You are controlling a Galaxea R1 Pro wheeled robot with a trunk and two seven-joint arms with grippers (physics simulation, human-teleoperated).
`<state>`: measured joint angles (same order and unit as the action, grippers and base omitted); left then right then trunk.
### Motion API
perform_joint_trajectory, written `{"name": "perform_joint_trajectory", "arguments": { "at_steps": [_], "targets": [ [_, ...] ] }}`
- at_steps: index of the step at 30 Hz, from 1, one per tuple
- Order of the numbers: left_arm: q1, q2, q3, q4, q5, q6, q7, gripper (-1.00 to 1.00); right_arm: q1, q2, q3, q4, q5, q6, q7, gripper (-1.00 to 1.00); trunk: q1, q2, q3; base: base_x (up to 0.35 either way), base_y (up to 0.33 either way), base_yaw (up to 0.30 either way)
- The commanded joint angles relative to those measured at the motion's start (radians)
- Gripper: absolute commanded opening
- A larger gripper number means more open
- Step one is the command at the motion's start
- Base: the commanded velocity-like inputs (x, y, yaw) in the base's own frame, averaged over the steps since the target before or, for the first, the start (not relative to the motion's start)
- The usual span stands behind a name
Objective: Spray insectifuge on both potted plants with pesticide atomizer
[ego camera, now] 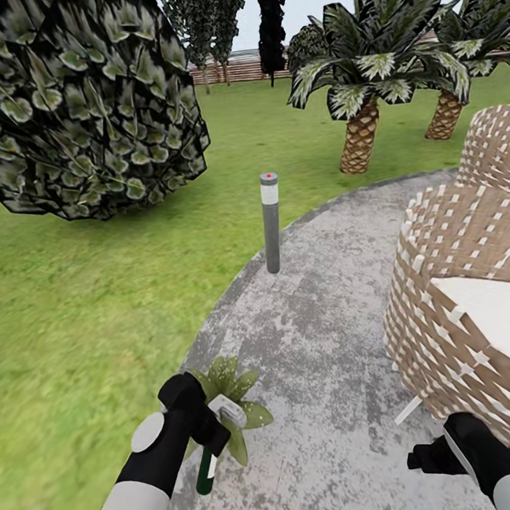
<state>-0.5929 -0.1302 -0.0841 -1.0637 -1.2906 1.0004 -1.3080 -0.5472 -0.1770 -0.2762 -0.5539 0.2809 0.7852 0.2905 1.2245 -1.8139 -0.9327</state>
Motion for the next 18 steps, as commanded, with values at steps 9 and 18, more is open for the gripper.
{"name": "perform_joint_trajectory", "arguments": {
  "at_steps": [9,18],
  "targets": [
    [0.001,0.000,-0.003,0.001,-0.010,0.009,-0.010,-1.00,0.000,0.001,-0.004,-0.001,0.011,0.003,0.009,1.00,-0.035,0.063,0.042,0.000,0.000,0.000],
    [0.000,0.000,-0.003,0.001,-0.010,0.009,-0.011,-1.00,0.000,0.001,-0.005,0.001,0.011,0.003,0.009,1.00,-0.035,0.063,0.046,0.000,0.000,0.000]
  ]
}}
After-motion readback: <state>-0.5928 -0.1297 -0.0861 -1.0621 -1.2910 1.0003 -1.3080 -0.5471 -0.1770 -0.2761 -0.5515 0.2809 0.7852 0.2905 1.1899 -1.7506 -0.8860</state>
